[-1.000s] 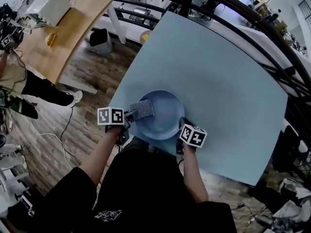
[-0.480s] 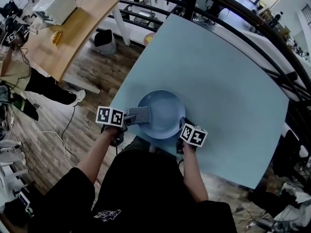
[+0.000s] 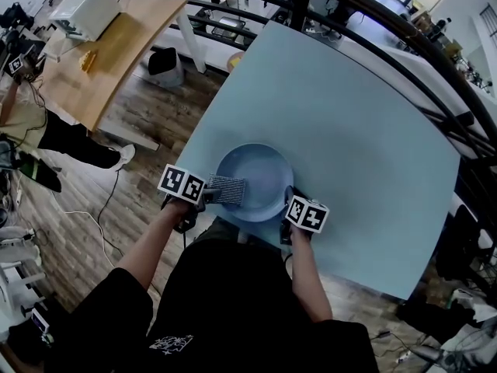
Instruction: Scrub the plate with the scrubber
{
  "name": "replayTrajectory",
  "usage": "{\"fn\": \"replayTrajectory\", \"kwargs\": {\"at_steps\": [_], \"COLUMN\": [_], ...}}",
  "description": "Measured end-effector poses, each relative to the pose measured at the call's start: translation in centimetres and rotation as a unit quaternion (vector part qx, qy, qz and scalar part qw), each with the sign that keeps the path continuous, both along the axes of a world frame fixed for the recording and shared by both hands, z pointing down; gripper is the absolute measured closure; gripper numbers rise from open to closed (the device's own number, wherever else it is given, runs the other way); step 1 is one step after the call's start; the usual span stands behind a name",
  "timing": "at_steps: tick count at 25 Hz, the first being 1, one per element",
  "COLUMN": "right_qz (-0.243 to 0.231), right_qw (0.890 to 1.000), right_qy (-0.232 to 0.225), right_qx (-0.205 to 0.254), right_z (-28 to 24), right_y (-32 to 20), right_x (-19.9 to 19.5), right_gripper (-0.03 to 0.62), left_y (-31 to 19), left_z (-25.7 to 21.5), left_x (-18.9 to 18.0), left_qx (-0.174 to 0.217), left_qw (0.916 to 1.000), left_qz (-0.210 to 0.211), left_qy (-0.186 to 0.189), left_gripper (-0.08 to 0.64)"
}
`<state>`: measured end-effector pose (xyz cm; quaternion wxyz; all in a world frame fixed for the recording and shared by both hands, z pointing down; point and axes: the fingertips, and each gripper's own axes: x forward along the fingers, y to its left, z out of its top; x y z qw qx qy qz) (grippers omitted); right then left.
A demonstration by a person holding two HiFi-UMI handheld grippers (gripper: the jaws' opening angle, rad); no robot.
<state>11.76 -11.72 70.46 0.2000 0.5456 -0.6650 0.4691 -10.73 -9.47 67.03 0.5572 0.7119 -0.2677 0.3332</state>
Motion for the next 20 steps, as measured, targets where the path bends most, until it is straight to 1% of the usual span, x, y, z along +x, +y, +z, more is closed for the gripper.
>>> {"fn": "replayTrajectory", "kwargs": {"at_steps": [10,20], "right_qz": [0.011,0.023], "right_qw": [1.0,1.0], "right_qy": [0.005,0.011], "right_qx": [0.003,0.008], "right_z": [0.0,0.1], "right_y": [-0.2,-0.2], "right_x": [-0.1,0.0], "right_gripper": [0.574,0.575], "left_y": [1.7,0.9], "left_z": [0.6,1.0], "left_x": [3.9,7.3], "left_qx": [-0.016,-0.014], "left_qw": [0.9993,0.9987], "left_qz": [0.023,0.03], "left_qy": [0.025,0.039], "left_gripper": [0.476,0.476]}}
